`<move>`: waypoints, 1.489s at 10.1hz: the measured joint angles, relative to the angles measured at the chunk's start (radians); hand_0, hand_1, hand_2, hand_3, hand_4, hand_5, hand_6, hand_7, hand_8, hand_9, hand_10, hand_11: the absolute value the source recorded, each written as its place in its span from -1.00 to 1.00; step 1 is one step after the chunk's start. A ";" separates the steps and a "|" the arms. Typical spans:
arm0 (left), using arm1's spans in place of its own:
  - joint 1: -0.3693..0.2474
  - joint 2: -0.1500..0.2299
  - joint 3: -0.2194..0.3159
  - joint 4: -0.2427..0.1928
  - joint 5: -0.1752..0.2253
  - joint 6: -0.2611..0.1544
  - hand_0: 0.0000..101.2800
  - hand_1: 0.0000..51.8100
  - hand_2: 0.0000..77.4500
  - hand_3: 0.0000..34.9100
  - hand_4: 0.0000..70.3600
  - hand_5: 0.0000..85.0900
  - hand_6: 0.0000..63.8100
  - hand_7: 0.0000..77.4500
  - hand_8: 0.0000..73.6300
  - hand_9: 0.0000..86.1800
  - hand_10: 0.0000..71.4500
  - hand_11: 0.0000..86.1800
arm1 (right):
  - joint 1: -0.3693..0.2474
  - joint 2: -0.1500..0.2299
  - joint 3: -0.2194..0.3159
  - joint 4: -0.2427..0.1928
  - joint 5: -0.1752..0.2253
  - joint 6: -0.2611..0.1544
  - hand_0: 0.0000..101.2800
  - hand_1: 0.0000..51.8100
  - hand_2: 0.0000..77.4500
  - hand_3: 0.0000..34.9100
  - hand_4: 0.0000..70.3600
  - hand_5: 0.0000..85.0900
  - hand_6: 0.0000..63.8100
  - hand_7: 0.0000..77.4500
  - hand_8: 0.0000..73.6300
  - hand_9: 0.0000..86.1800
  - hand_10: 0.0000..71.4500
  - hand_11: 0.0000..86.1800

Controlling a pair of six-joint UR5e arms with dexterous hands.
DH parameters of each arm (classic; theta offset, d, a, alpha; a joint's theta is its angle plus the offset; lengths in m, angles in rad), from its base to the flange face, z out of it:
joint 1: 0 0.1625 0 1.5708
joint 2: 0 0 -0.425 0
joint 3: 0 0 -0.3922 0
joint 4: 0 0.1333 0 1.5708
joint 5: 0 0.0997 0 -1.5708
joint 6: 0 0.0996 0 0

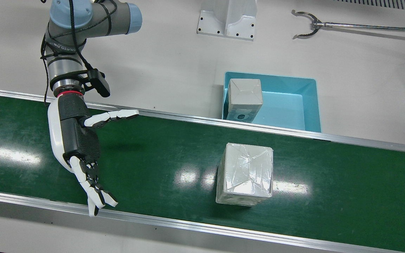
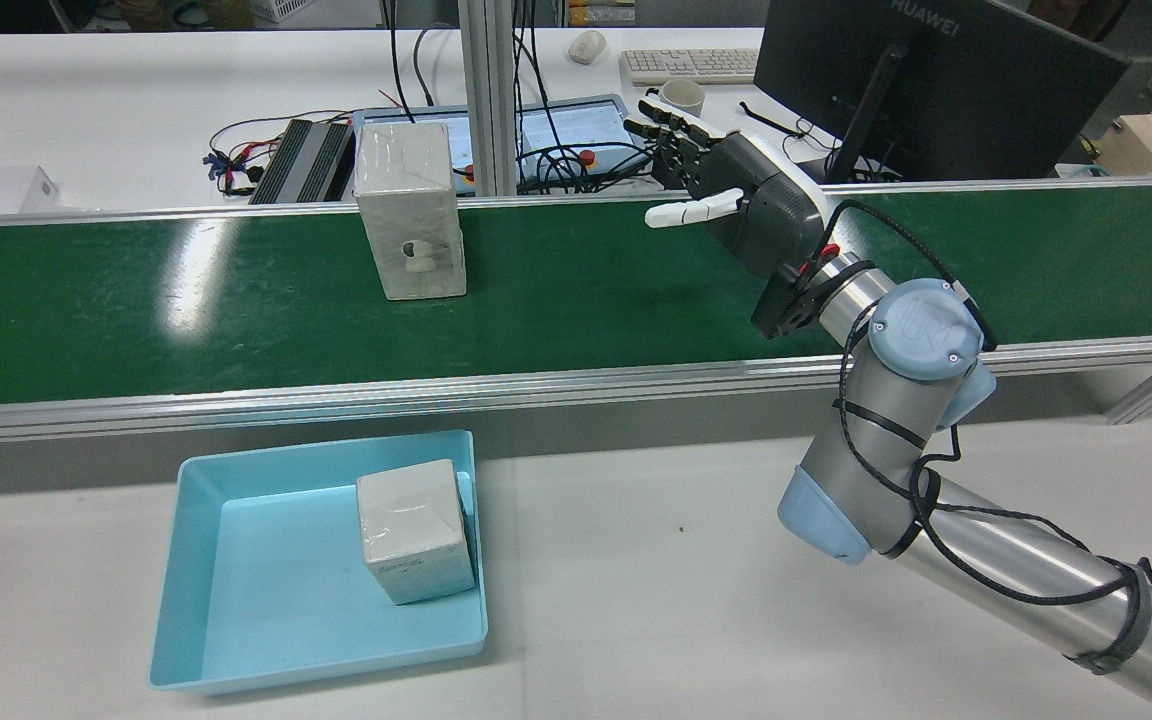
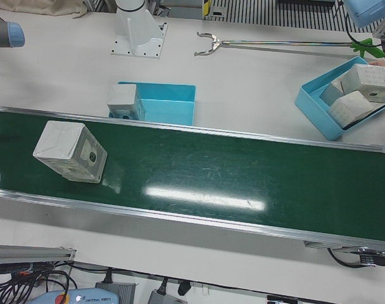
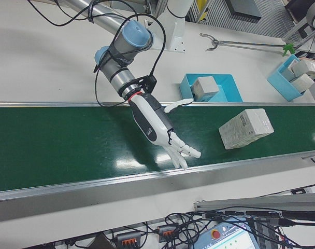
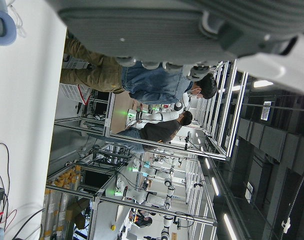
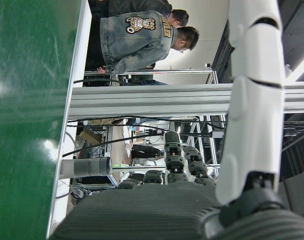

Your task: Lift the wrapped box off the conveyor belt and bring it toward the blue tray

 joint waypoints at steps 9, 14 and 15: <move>0.000 0.000 0.000 0.000 0.000 0.000 -1.00 -1.00 -0.99 -1.00 -0.98 -0.97 -0.98 -0.99 -0.99 -1.00 -0.98 -0.99 | -0.049 0.062 -0.052 -0.006 0.058 -0.013 -0.06 -0.41 -0.69 -0.67 -0.85 -0.80 -0.90 -0.63 -0.97 -0.96 -1.00 -0.97; 0.000 0.000 0.000 0.000 0.000 0.000 -1.00 -1.00 -0.99 -1.00 -0.98 -0.97 -0.98 -0.99 -0.99 -1.00 -0.98 -1.00 | -0.066 0.085 -0.085 -0.004 0.060 -0.024 -0.06 -0.35 -0.69 -0.67 -0.85 -0.80 -0.90 -0.65 -1.00 -0.96 -1.00 -0.97; 0.000 0.000 0.000 0.000 0.000 0.000 -1.00 -1.00 -0.99 -1.00 -0.98 -0.97 -0.98 -0.99 -0.99 -1.00 -0.98 -1.00 | -0.070 0.086 -0.085 -0.003 0.066 -0.025 -0.06 -0.35 -0.68 -0.67 -0.83 -0.80 -0.90 -0.65 -1.00 -0.96 -1.00 -0.97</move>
